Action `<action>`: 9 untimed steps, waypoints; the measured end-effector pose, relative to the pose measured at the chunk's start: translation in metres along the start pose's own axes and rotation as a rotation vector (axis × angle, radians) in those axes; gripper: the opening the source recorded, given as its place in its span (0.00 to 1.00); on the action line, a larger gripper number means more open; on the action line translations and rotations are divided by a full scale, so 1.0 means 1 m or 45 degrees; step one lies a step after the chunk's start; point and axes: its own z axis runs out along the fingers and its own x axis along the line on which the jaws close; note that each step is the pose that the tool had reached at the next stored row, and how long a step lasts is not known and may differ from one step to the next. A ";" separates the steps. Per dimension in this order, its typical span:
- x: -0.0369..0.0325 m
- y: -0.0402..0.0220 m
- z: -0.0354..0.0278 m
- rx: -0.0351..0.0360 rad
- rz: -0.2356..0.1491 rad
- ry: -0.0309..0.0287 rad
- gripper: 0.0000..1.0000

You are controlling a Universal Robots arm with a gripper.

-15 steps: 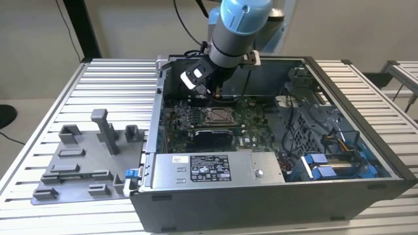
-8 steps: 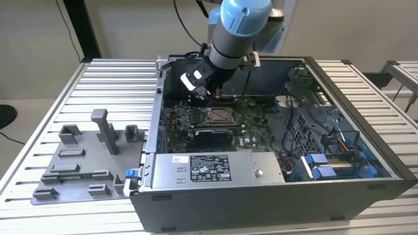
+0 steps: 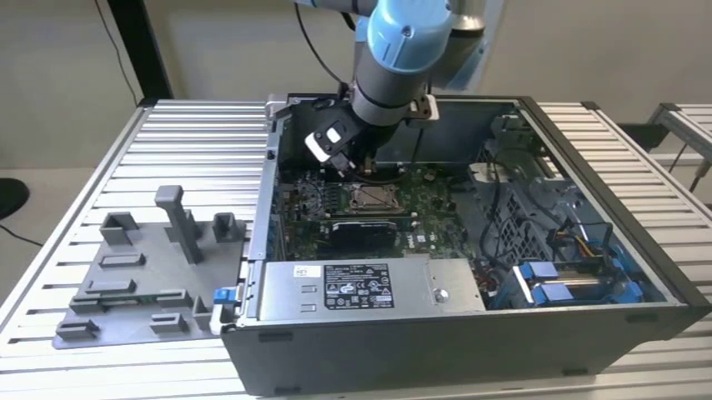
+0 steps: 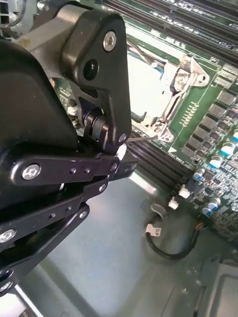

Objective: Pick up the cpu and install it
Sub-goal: 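Place the cpu into insertion slot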

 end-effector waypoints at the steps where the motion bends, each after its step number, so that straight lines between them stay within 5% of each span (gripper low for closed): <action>1: -0.0005 -0.0008 0.0017 -0.0005 0.000 -0.0028 0.00; 9: -0.0033 -0.0003 0.0113 -0.0016 0.003 -0.0059 0.00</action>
